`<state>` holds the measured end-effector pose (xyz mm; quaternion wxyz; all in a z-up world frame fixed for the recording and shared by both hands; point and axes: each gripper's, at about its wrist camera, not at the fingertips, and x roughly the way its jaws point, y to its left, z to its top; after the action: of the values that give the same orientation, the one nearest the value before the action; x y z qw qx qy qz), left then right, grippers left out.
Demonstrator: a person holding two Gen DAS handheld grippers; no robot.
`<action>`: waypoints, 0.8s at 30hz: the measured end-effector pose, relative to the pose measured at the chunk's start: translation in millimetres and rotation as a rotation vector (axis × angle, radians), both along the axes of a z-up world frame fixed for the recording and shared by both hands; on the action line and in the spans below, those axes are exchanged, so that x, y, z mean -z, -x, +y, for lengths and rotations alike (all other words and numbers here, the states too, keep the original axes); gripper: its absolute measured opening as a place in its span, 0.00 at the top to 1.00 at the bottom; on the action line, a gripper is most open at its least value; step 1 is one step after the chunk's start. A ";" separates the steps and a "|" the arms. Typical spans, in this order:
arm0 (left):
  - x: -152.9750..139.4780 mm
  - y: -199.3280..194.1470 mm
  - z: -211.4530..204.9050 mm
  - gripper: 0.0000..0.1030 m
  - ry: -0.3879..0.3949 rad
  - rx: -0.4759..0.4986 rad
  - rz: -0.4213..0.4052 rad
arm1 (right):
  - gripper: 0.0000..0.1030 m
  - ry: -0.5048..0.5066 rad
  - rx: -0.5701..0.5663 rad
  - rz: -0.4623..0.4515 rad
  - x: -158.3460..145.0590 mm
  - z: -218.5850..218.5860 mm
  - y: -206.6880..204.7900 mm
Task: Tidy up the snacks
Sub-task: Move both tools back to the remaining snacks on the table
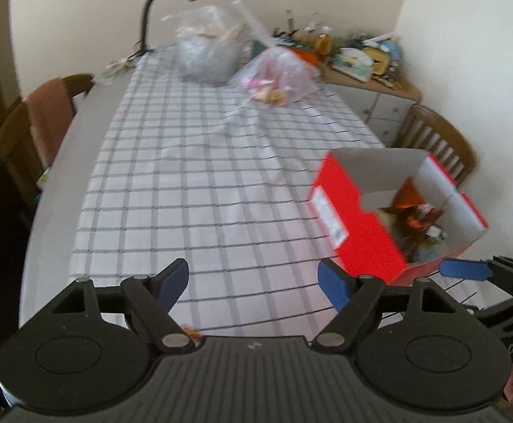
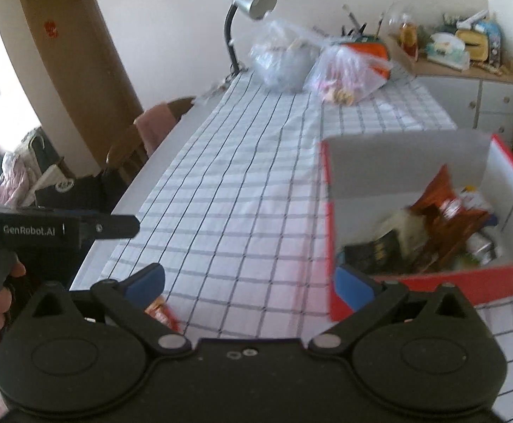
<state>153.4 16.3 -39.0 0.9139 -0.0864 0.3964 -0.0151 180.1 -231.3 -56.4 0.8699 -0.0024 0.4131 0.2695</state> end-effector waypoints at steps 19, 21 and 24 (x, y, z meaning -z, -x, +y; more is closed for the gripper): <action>31.0 44.8 95.8 0.22 0.017 -0.166 0.023 | 0.00 0.096 0.022 0.215 68.5 115.2 15.2; 31.9 50.0 104.3 0.22 0.017 -0.185 0.025 | 0.00 0.095 0.067 0.256 74.5 123.2 13.1; 32.4 58.1 115.9 0.22 0.017 -0.212 0.026 | 0.00 0.078 0.139 0.316 82.0 132.1 10.1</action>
<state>95.3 132.2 -71.4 0.9044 -0.1360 0.3966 0.0795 170.0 -99.2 -138.4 0.8099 0.0348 0.5539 0.1897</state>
